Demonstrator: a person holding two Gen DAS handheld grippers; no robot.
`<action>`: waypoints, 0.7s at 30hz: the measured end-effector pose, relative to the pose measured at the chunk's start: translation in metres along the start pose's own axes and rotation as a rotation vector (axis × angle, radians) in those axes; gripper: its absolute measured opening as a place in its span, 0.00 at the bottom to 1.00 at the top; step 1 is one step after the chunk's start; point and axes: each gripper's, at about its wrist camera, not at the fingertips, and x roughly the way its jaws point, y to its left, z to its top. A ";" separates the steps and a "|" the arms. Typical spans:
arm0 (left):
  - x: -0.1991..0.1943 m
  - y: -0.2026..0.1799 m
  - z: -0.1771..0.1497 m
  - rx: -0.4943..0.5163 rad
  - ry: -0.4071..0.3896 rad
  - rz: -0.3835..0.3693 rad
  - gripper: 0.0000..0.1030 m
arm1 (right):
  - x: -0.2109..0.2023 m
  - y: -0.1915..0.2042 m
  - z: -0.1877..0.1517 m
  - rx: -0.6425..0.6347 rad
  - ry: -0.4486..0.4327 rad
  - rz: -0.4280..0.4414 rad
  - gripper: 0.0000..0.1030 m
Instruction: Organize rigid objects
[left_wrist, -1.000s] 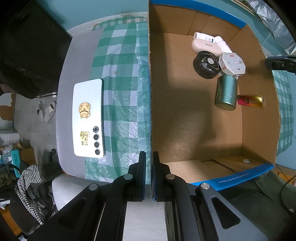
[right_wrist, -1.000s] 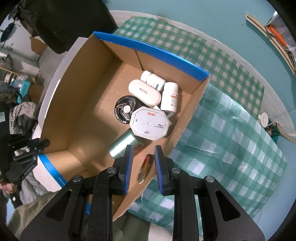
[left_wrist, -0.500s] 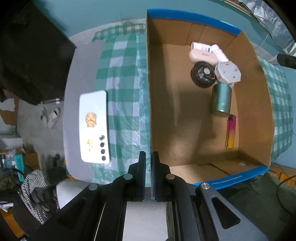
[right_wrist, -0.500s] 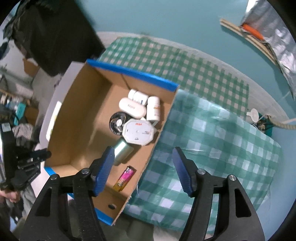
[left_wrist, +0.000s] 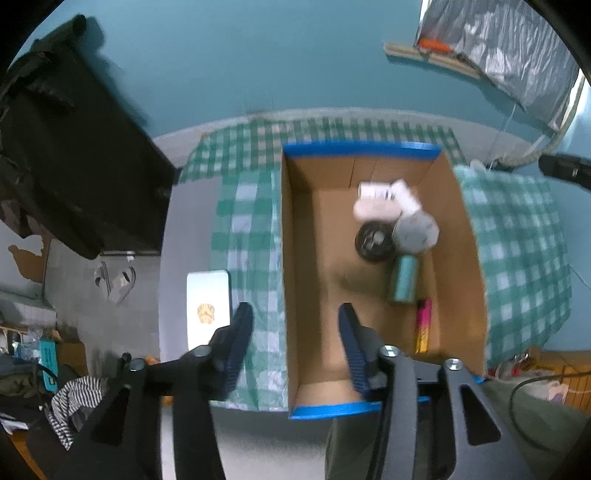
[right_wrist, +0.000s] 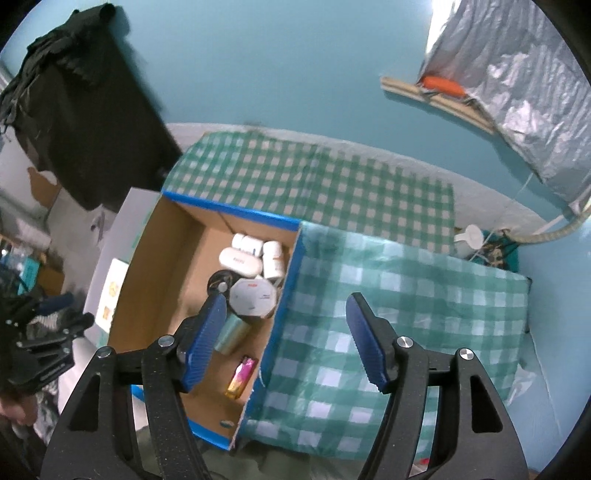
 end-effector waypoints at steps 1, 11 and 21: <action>-0.008 -0.001 0.003 -0.005 -0.028 0.001 0.61 | -0.005 -0.001 0.000 0.005 -0.017 -0.010 0.65; -0.080 -0.004 0.021 -0.023 -0.296 -0.001 0.92 | -0.053 -0.015 -0.006 0.078 -0.187 -0.056 0.66; -0.104 -0.003 0.022 -0.082 -0.395 -0.108 0.99 | -0.074 -0.022 -0.011 0.090 -0.253 -0.102 0.66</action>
